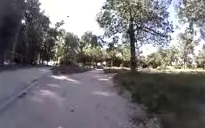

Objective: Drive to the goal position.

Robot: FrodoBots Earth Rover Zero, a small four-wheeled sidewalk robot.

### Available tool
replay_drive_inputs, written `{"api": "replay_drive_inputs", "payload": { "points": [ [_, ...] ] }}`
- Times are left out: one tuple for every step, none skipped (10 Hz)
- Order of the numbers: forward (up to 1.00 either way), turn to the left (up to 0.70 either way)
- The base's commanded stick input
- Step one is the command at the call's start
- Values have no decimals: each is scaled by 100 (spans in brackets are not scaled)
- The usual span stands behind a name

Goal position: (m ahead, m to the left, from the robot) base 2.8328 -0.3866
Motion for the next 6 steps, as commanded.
{"api": "replay_drive_inputs", "payload": {
  "points": [
    [70, 0],
    [70, 0],
    [70, 0],
    [70, 0],
    [70, 0],
    [70, 0]
  ]
}}
